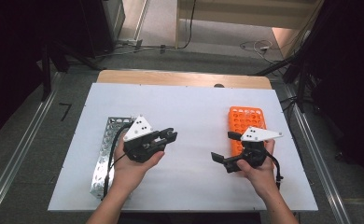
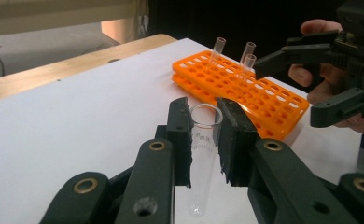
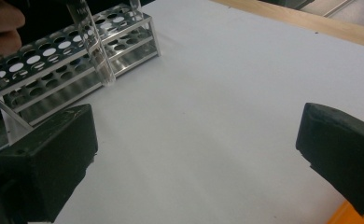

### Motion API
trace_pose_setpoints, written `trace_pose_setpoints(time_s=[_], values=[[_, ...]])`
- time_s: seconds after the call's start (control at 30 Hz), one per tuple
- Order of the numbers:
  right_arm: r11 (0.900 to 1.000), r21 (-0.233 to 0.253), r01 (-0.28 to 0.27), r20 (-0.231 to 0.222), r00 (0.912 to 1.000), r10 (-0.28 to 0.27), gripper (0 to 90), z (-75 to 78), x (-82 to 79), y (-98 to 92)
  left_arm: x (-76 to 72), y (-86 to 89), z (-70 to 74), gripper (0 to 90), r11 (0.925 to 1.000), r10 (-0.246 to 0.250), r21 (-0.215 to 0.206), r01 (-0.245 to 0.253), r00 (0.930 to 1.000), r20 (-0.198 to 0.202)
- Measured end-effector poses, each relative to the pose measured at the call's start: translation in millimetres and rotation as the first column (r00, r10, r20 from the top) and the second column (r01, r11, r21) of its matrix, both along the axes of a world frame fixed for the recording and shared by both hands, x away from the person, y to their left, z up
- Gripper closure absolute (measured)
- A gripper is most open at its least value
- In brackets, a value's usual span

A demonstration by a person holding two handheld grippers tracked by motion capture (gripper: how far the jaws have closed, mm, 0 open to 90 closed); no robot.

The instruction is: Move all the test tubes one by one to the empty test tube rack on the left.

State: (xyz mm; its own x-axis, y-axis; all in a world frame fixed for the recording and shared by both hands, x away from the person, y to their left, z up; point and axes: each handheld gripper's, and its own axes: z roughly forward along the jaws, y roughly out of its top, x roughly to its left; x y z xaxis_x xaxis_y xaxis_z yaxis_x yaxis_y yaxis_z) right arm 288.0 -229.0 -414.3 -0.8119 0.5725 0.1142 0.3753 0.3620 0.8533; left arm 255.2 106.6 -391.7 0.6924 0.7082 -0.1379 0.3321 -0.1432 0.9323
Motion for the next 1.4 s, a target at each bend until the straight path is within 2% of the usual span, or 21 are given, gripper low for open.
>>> trace_pose_setpoints(time_s=[0.2,0.43,0.8,0.97,1.4], values=[[1.0,0.006,0.02,0.002,0.9998,-0.02,0.0,-1.6,0.5,-14.1,4.0,16.4,5.7,74.8,0.999,0.044,-0.01,-0.044,0.999,0.009],[0.998,0.015,0.059,-0.009,0.9982,-0.059,0.0,-6.4,-0.1,-38.5,11.0,38.8,9.9,74.9,0.9933,0.11,-0.038,-0.109,0.9939,0.014],[0.993,0.017,0.114,-0.014,0.9934,-0.114,0.0,-13.5,0.5,-70.5,18.0,60.4,9.7,74.8,0.9835,0.179,-0.032,-0.178,0.9837,0.018],[0.992,0.016,0.124,-0.02,0.9921,-0.124,0.0,-15.6,-0.9,-78.1,21.5,68.7,7.5,74.9,0.9769,0.212,-0.027,-0.212,0.977,0.018],[0.989,0.023,0.148,-0.03,0.9886,-0.148,0.0,-18.3,0.7,-89.3,26.3,89.6,-0.2,74.9,0.9529,0.303,-0.013,-0.303,0.9526,0.025]])
